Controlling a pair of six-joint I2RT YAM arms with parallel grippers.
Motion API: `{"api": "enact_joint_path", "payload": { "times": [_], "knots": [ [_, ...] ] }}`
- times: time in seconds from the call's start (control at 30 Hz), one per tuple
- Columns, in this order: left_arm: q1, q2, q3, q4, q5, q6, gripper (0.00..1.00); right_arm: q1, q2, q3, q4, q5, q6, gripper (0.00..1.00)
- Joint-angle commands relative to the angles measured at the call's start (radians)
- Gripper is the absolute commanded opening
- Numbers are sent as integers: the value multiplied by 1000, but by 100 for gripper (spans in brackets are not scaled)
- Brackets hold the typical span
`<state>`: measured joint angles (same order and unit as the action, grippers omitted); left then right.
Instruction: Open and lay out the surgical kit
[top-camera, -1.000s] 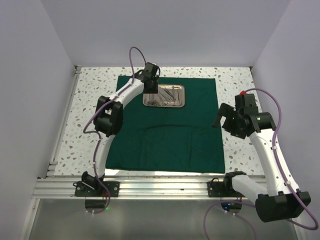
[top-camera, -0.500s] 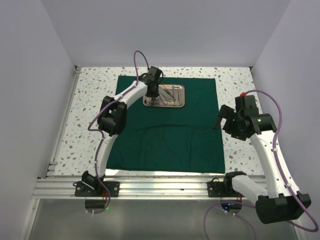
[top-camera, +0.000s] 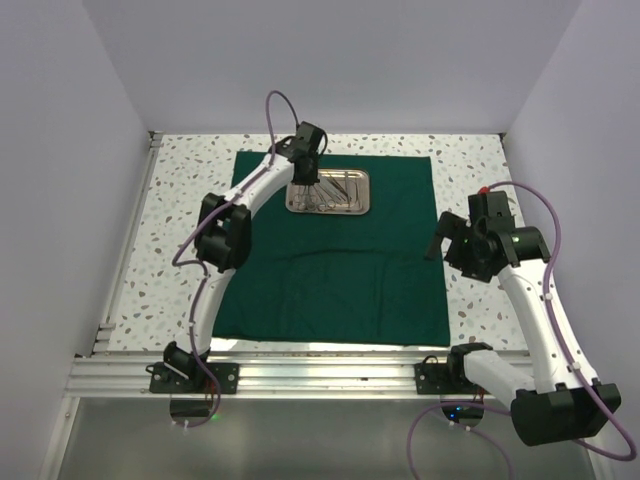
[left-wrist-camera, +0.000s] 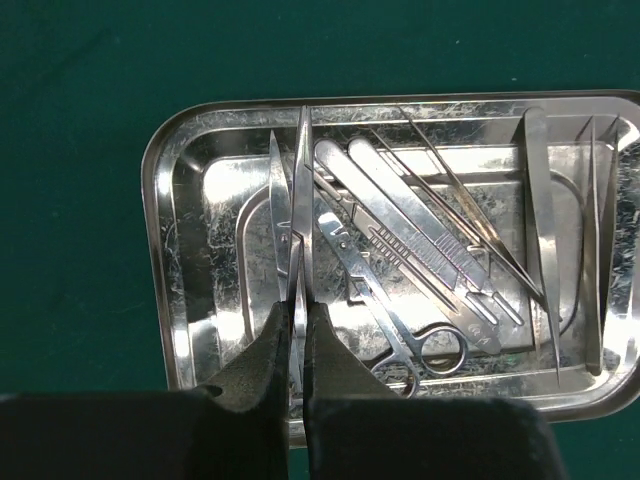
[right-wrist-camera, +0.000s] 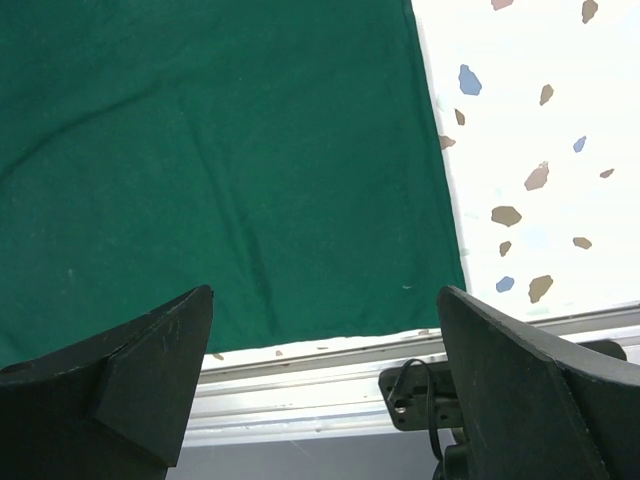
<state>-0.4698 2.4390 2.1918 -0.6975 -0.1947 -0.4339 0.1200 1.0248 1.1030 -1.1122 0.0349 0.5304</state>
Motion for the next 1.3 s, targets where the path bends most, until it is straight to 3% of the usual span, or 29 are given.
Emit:
{"api": "enact_joint_path", "payload": {
  "times": [0.0, 0.17, 0.27, 0.4, 0.57, 0.63, 0.77, 1.03, 1.2, 1.23, 1.27],
  "knots": [
    [3, -87, 57, -7, 1, 37, 0, 4, 8, -2, 23, -15, -10, 98],
    [0, -156, 23, -51, 8, 21, 0, 4, 9, 6, 34, -21, -7, 98],
    [-24, -280, -177, -60, -14, -14, 0, 4, 15, 11, 43, -26, -9, 98],
    [-105, -577, -639, 32, -63, -66, 0, 3, 37, 14, 78, -32, -13, 98],
    [-162, -836, -1054, 53, -43, -219, 0, 3, 89, 35, 136, -66, -18, 98],
    [-179, -932, -1153, 90, -31, -252, 0, 3, 119, 44, 152, -72, -23, 98],
    [-196, -977, -1331, 134, -48, -302, 0, 3, 165, 63, 169, -84, -36, 98],
    [-227, -884, -1386, 202, -49, -335, 0, 4, 173, 43, 199, -125, -40, 98],
    [-282, -908, -1415, 72, 29, -400, 0, 4, 155, 28, 201, -121, -35, 98],
    [-296, -928, -1423, 53, 44, -417, 1, 3, 150, 26, 203, -118, -33, 98],
    [-309, -951, -1425, 2, 67, -428, 16, 4, 144, 23, 200, -107, -33, 98]
  ]
}}
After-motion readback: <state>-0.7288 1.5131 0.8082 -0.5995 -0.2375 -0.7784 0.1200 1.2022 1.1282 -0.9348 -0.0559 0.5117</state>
